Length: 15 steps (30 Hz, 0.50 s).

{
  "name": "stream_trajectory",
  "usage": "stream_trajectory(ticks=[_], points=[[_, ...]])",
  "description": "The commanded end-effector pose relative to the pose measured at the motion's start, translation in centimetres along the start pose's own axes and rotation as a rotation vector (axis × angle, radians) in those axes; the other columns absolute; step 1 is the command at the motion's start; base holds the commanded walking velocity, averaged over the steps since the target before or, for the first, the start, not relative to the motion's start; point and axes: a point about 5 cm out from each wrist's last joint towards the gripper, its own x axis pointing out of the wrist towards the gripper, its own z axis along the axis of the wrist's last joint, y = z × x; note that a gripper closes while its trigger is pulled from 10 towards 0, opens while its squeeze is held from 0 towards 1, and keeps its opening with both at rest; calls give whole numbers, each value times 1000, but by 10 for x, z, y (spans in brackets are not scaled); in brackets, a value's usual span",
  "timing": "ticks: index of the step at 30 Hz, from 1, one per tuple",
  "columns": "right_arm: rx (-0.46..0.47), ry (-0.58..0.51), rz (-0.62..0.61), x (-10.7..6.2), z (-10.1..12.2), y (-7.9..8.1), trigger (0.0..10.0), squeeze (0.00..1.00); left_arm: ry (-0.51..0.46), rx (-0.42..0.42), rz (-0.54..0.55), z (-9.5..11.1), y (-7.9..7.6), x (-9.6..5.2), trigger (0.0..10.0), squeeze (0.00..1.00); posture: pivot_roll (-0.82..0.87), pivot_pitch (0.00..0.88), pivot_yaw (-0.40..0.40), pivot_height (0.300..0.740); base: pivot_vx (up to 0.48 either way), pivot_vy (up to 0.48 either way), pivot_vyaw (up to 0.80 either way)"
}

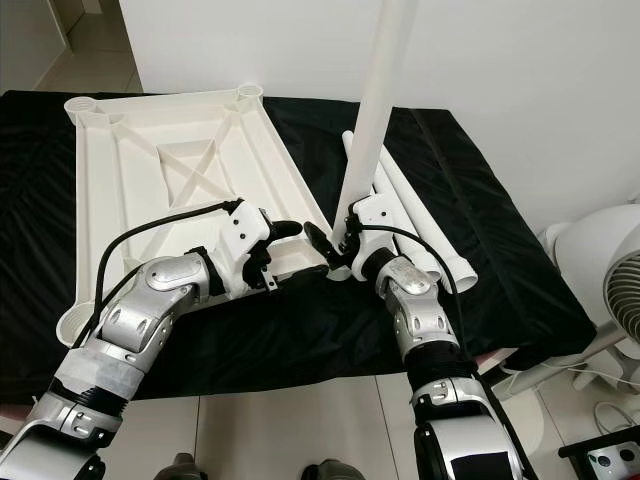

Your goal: Building children table

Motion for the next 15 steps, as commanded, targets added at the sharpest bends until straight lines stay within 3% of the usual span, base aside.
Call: stream_trajectory(ticks=[1,12,13,14,15], points=[[4,23,35,2,-4,3,0,0,-13,10,-53,3,-4,2,10000,0,68,0,-71,740,0,0,0],[39,45,13,-7,-16,0,0,0,-17,7,-48,4,-4,2,10000,0,67,0,-79,740,0,0,0],[52,49,-17,-10,-20,0,3451,0,-16,5,-48,3,-5,2,10000,0,63,0,-79,740,0,0,0],[52,49,-17,-10,-20,0,3451,0,-16,5,-48,3,-5,2,10000,0,63,0,-79,740,0,0,0],[58,62,-68,-11,-24,0,10000,0,-16,3,-49,3,-5,2,10000,0,58,0,-79,740,0,0,0]])
